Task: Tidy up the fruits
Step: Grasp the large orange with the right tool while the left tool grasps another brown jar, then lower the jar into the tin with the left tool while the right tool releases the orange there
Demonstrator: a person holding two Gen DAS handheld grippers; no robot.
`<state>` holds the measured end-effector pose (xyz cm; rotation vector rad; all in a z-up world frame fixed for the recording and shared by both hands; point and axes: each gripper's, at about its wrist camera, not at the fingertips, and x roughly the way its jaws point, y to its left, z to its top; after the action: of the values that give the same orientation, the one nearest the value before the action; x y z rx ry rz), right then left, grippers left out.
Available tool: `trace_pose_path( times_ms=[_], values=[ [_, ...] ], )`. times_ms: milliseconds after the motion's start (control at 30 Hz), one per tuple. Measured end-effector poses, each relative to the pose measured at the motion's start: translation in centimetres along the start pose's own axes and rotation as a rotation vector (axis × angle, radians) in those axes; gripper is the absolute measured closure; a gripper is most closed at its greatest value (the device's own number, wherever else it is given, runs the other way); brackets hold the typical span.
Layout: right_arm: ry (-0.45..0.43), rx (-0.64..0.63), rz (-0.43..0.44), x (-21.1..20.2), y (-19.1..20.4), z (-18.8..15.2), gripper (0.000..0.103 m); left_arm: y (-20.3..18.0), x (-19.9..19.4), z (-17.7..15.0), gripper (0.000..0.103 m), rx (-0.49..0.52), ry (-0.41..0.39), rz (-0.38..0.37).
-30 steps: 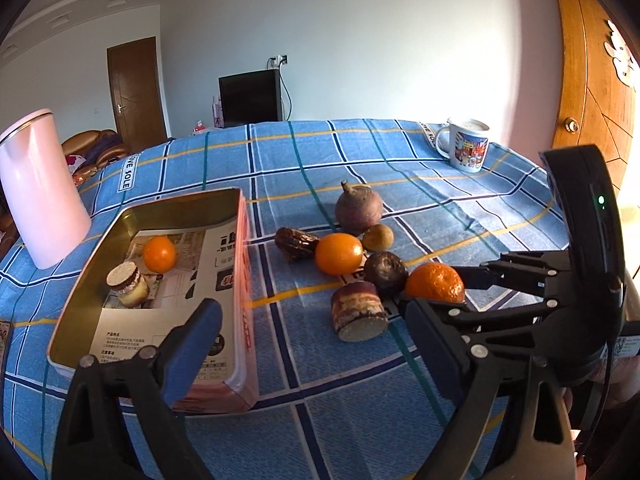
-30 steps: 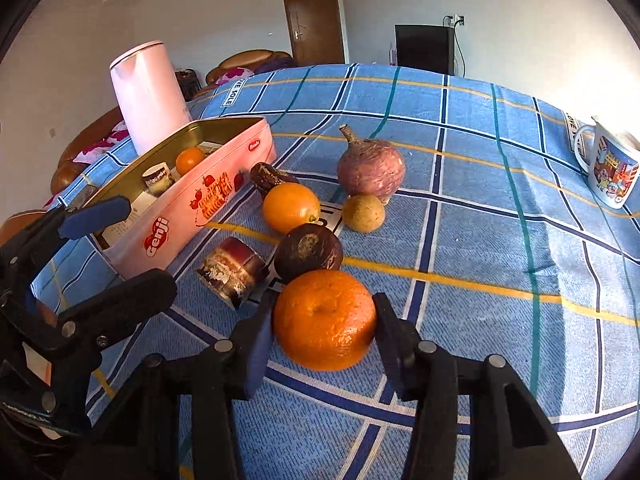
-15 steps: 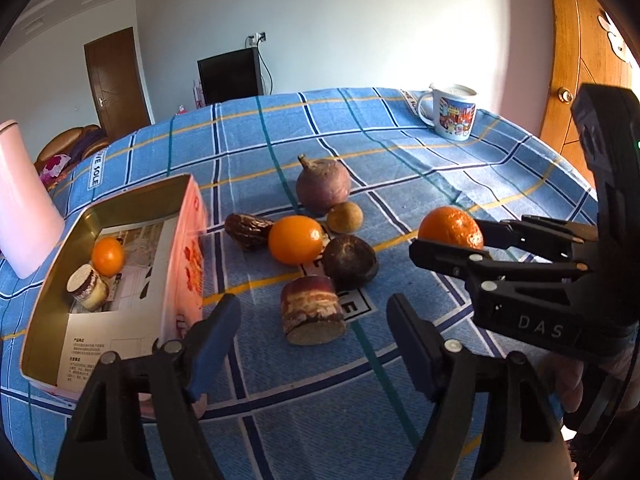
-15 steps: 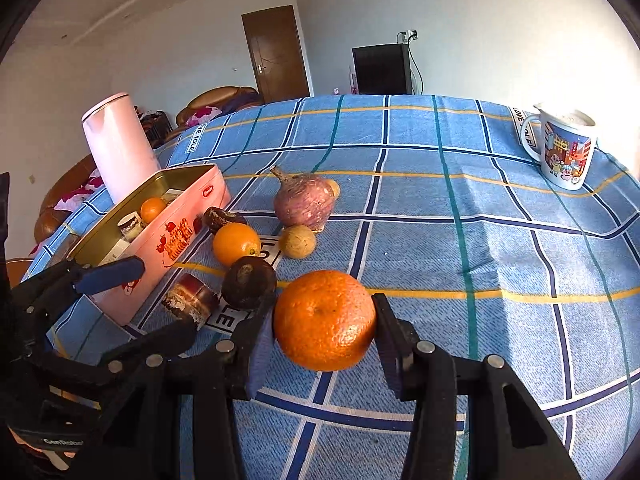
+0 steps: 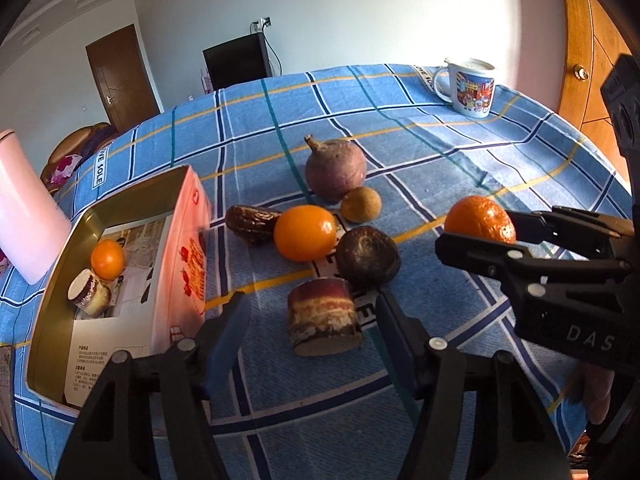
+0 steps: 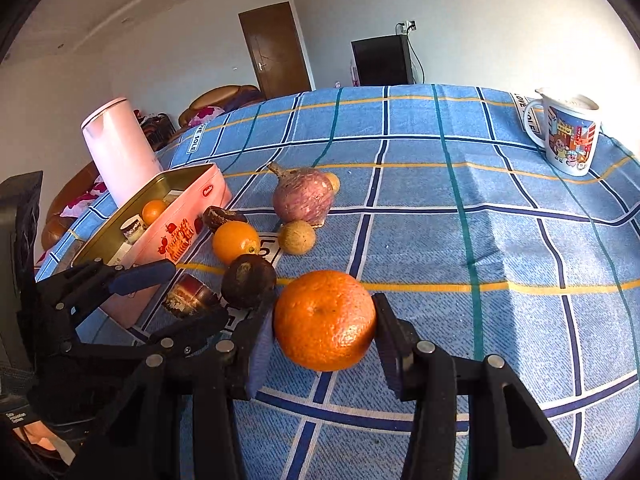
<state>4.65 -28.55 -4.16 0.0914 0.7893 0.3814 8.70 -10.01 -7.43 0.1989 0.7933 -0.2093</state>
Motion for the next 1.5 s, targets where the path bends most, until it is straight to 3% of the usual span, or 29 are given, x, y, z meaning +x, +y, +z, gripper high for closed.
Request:
trace_pose_path(
  times_ms=[100,200,300,533,833,1500],
  values=[
    [-0.005,0.011,0.002,-0.1,-0.2,0.0,0.055,-0.6,-0.5,-0.1,0.038,0.001,0.0,-0.064],
    [-0.009,0.023,0.004,-0.2,-0.5,0.1,0.055,-0.8,0.2,0.1,0.039,-0.002,0.024,-0.075],
    [-0.013,0.029,0.005,-0.2,-0.6,0.1,0.055,0.4,1.3,0.0,0.043,-0.068,0.059,-0.12],
    [-0.011,0.032,0.016,-0.2,-0.6,0.1,0.055,1.0,1.2,-0.1,0.067,-0.099,0.044,-0.105],
    [-0.047,0.024,0.026,-0.8,-0.5,-0.1,0.055,1.6,0.1,-0.5,0.067,-0.128,-0.012,-0.125],
    [-0.186,-0.03,0.012,-3.1,0.7,-0.5,0.055,1.4,-3.1,-0.5,0.067,-0.099,-0.206,-0.044]
  ],
)
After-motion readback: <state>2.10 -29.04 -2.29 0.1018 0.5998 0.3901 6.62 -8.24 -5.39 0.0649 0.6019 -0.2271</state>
